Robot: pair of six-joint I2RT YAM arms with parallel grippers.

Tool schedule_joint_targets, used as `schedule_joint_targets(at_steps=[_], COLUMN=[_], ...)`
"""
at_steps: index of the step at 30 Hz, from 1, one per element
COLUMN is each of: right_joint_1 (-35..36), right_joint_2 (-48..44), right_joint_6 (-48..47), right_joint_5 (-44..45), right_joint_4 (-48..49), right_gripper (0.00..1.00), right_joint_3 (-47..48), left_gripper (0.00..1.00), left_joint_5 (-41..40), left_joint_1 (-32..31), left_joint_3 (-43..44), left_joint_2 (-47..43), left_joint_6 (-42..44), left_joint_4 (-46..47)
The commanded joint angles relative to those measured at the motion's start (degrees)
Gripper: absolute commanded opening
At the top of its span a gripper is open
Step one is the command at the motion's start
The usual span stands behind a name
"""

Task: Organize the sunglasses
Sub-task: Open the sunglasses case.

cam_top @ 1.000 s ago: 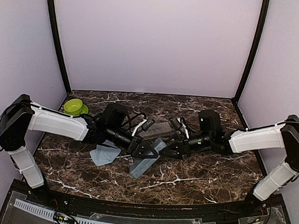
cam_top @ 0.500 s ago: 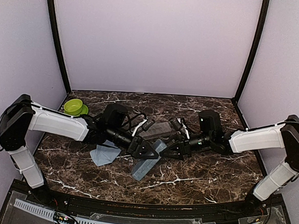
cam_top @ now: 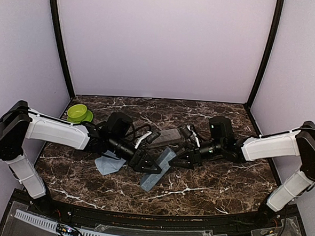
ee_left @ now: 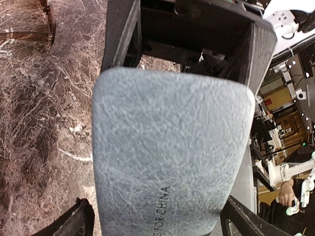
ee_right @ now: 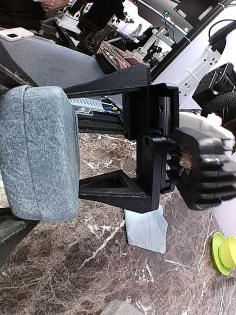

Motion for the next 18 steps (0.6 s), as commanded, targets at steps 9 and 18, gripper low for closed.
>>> schedule_joint_targets(at_steps=[9,18], right_joint_1=[-0.17,-0.16], right_joint_2=[-1.30,-2.76], right_joint_6=[-1.71,-7.63], right_joint_5=[-1.70,-0.64], right_joint_4=[1.29,-0.22], right_gripper=[0.00,0.00], right_joint_3=[-0.11,-1.66], left_gripper=[0.61,0.42], left_joint_5=[2.67,8.55], left_joint_1=[-0.75,-0.75], left_joint_3=[0.92,-0.60], left_joint_2=[0.37,-0.43], left_joint_6=[2.43,3.13], left_joint_4=[-2.14,0.81])
